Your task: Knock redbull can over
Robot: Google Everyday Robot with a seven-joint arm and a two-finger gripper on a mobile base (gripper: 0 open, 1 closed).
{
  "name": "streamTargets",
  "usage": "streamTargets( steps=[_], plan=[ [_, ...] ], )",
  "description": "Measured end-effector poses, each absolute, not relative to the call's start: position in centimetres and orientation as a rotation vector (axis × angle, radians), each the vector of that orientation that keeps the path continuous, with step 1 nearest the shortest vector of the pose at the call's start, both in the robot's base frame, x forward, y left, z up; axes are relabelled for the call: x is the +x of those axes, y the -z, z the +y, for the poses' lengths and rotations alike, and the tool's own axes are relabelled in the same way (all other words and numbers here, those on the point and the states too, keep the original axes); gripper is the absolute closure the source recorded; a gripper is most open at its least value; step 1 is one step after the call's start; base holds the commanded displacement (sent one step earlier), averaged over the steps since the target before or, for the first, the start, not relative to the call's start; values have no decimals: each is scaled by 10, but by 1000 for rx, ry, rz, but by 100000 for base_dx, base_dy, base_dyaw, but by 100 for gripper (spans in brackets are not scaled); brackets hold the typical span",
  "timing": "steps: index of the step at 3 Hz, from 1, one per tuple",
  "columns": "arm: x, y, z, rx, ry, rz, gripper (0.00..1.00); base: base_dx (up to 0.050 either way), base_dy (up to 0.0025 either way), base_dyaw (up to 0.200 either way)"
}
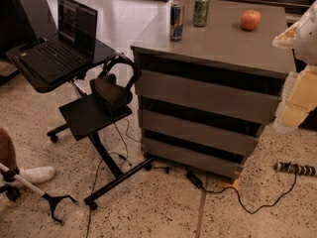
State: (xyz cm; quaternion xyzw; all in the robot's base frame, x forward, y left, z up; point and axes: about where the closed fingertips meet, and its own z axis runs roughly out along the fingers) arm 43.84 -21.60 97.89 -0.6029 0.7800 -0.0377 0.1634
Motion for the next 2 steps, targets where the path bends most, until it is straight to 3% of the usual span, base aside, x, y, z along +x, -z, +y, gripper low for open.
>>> streamTargets(
  steps=[1, 2],
  plan=[
    [438, -979, -216, -1719, 108, 2224, 0, 4899, -1, 11],
    [438, -979, -216, -1719, 108, 2224, 0, 3438, -251, -14614]
  ],
)
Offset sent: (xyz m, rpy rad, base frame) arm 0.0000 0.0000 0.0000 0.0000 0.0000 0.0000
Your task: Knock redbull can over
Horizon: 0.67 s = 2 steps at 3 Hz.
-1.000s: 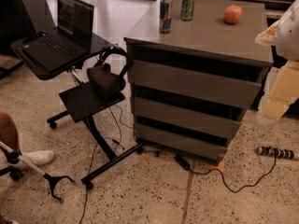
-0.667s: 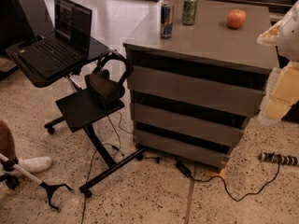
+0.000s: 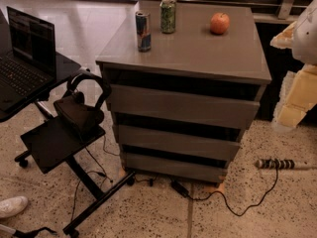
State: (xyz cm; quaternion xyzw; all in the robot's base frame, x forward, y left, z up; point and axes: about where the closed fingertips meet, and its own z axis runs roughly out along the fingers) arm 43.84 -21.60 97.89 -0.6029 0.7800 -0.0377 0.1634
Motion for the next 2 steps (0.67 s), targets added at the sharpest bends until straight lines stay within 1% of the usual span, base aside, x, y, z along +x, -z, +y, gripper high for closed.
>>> streamTargets(
  steps=[1, 2],
  plan=[
    [438, -979, -216, -1719, 108, 2224, 0, 4495, 193, 8618],
    [438, -979, -216, -1719, 108, 2224, 0, 3641, -249, -13568]
  ],
)
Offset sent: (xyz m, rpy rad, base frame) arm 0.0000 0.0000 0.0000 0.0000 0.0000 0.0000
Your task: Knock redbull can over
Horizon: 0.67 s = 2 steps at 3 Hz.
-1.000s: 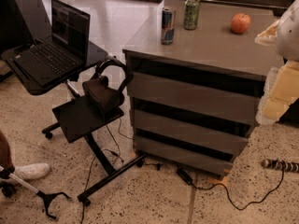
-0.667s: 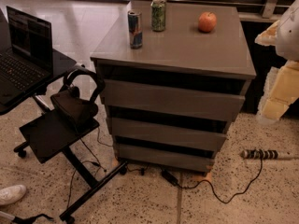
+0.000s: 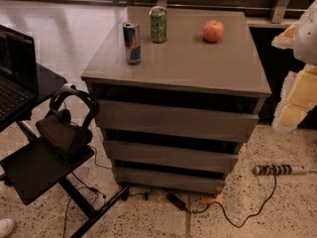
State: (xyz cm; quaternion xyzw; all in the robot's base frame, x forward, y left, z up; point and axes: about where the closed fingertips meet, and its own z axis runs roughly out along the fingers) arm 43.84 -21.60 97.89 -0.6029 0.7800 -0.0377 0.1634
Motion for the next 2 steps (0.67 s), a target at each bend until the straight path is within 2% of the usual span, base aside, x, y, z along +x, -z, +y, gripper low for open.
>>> streamTargets(
  steps=[1, 2],
  plan=[
    [438, -979, -216, -1719, 108, 2224, 0, 4190, 227, 10798],
    [438, -979, -216, -1719, 108, 2224, 0, 4753, -2, 48]
  ],
)
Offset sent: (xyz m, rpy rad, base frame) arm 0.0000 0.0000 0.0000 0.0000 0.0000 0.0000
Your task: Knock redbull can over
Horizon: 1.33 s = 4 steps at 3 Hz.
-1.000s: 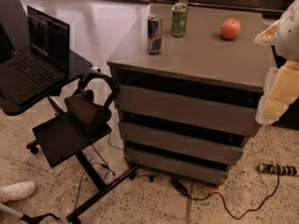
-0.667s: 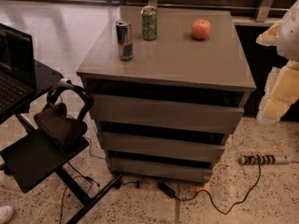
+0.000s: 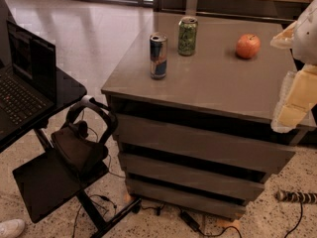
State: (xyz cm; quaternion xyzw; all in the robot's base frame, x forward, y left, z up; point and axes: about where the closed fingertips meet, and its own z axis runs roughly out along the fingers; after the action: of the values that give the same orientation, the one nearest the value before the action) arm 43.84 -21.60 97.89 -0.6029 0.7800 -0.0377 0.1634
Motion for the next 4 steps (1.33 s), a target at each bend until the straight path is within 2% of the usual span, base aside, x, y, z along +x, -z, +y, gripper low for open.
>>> streamTargets(
  steps=[1, 3, 4],
  plan=[
    [438, -979, -216, -1719, 108, 2224, 0, 3485, -245, -14238],
    [438, -979, -216, -1718, 109, 2223, 0, 4972, -1, -5],
    [438, -979, -216, -1718, 109, 2223, 0, 2339, -206, -17599]
  ],
)
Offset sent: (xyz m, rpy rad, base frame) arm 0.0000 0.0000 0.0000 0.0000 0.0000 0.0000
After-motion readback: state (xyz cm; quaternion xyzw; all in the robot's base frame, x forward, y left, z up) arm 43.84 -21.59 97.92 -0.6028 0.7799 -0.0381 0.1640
